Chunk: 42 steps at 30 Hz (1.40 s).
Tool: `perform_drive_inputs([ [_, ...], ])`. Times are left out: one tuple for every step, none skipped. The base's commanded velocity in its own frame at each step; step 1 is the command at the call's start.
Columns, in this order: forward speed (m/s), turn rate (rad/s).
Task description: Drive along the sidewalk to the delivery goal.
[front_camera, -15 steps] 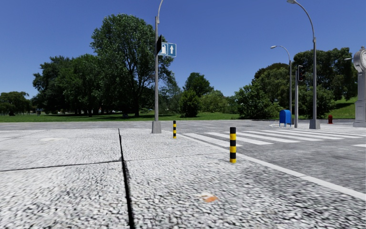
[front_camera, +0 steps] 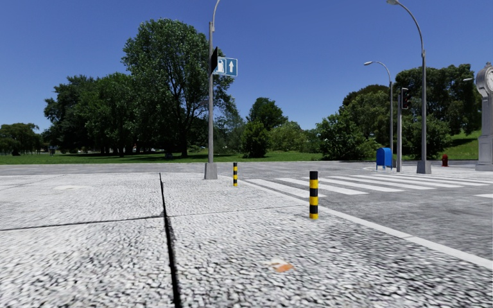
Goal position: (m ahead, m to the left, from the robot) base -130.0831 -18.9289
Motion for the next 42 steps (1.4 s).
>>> perform_drive_inputs([
  [0.0, 0.0],
  [0.0, 0.0],
  [0.0, 0.0],
  [0.0, 0.0],
  [0.0, 0.0],
  [0.0, 0.0],
  [0.0, 0.0],
  [0.0, 0.0],
  [0.0, 0.0],
  [0.0, 0.0],
  [0.0, 0.0],
  [0.0, 0.0],
  [0.0, 0.0],
  [0.0, 0.0],
  [0.0, 0.0],
  [0.0, 0.26],
  [0.0, 0.45],
  [0.0, 0.45],
  [0.0, 0.52],
  [0.0, 0.53],
  [0.0, 0.53],
  [0.0, 0.53],
  [0.0, 0.53],
  [0.0, 0.55],
  [0.0, 0.61],
  [0.0, 0.65],
  [0.0, 0.75],
  [0.0, 0.75],
  [0.0, 0.86],
  [0.0, 0.96],
  [0.0, 1.03],
  [0.0, 1.06],
  [0.0, 1.06],
  [0.0, 1.06],
  [0.0, 1.06],
  [0.0, 1.07],
  [0.0, 1.07],
  [0.0, 1.07],
  [0.0, 1.07],
  [0.0, 1.07],
  [0.0, 1.07],
  [0.0, 1.07],
])
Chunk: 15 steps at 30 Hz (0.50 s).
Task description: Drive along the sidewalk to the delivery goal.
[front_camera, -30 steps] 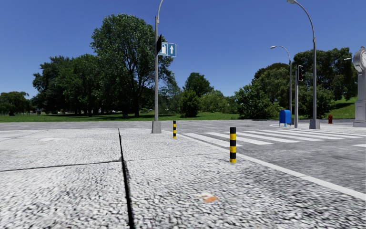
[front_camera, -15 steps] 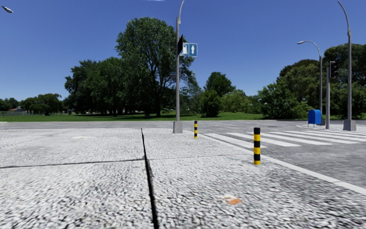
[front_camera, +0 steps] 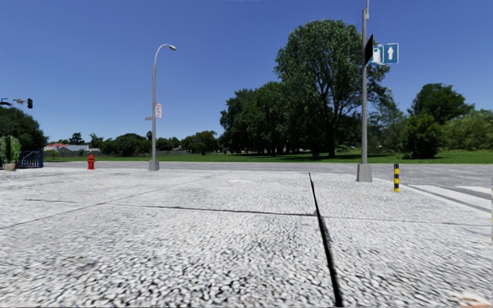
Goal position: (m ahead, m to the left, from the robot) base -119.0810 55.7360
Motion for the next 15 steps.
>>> perform_drive_inputs([
  [0.0, 1.08],
  [0.0, 1.08],
  [0.0, 1.08],
  [0.0, 1.08],
  [0.0, 1.08],
  [0.0, 1.08],
  [0.0, 1.08],
  [0.0, 1.08],
  [0.0, 1.08],
  [0.0, 1.08],
  [0.0, 1.08],
  [0.0, 1.08],
  [0.0, 1.08],
  [0.0, 1.08],
  [0.0, 1.08],
])
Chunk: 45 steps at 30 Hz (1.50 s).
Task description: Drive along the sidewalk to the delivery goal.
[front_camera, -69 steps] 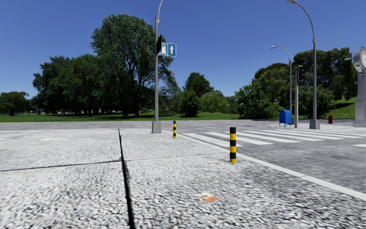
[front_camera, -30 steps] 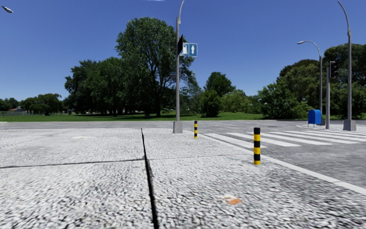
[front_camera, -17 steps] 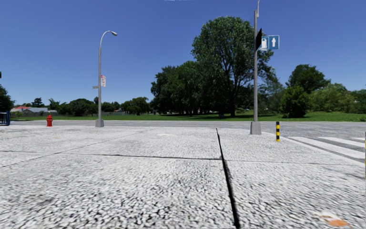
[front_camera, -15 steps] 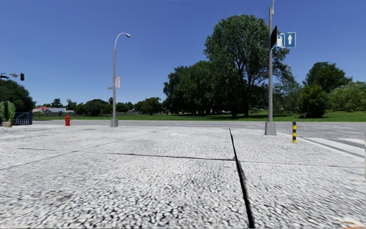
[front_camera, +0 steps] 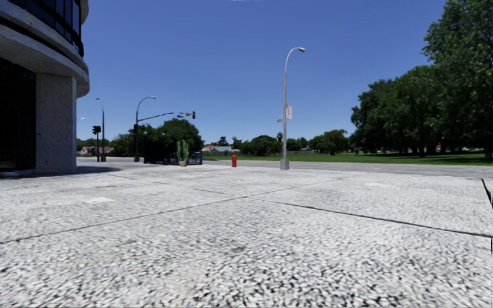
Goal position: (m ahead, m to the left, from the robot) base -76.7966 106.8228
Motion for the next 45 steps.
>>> perform_drive_inputs([
  [0.0, 1.08],
  [0.0, 1.08],
  [0.0, 1.08],
  [0.0, 1.08],
  [0.0, 1.08],
  [0.0, 1.08],
  [0.0, 1.09],
  [0.0, 1.13],
  [0.0, 1.13],
  [0.0, 1.15],
  [0.0, 1.15],
  [0.0, 1.15],
  [0.0, 1.15],
  [0.0, 1.15],
  [0.0, 1.15],
  [0.0, 1.15],
  [0.0, 1.15],
  [0.0, 1.15],
  [0.0, 1.15],
  [0.0, 1.15],
  [0.0, 1.15],
  [0.0, 1.15],
  [0.0, 1.15],
  [0.0, 1.15],
  [0.0, 1.15],
  [0.0, 1.15],
  [0.0, 1.15],
  [0.0, 1.15],
  [0.0, 1.15],
  [0.0, 1.15],
  [0.0, 1.15],
  [0.0, 1.15],
  [0.0, 1.15],
  [0.0, 1.15],
  [0.0, 1.15],
  [0.0, 1.15],
  [0.0, 1.15],
  [0.0, 1.15],
  [0.0, 1.15],
  [0.0, 1.15],
  [0.0, 1.15],
  [0.0, 1.15],
  [0.0, 1.15],
  [0.0, 1.15],
  [0.0, 1.15],
])
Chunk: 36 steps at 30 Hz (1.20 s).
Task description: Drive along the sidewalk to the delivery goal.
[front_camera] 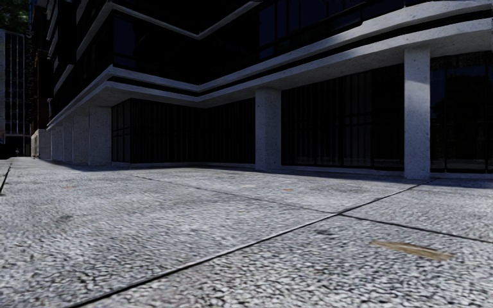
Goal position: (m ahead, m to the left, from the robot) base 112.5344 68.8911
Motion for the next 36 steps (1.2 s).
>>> perform_drive_inputs([
  [0.0, 1.15],
  [0.0, 1.15],
  [0.0, 1.15],
  [0.0, 1.15],
  [0.0, 1.15],
  [0.0, 1.15],
  [0.0, 1.15],
  [0.0, 1.15],
  [0.0, 1.15],
  [0.0, 1.03],
  [0.0, 0.52],
  [0.0, 0.05],
  [0.0, 0.05],
  [0.19, 0.0],
  [2.0, 0.0],
  [2.0, 0.0],
  [2.0, 0.0],
  [2.0, 0.0],
  [2.0, 0.0],
  [2.0, 0.0],
  [2.0, 0.0],
  [2.0, 0.0],
  [2.0, 0.0],
  [2.0, 0.0],
  [2.0, 0.0],
  [2.0, 0.0],
  [2.0, 0.0],
  [2.0, 0.0],
  [2.0, 0.0],
  [2.0, 0.0],
  [2.0, 0.0],
  [2.0, 0.0],
  [2.0, 0.0],
  [2.0, 0.0],
  [2.0, 0.02],
  [2.0, 0.77],
])
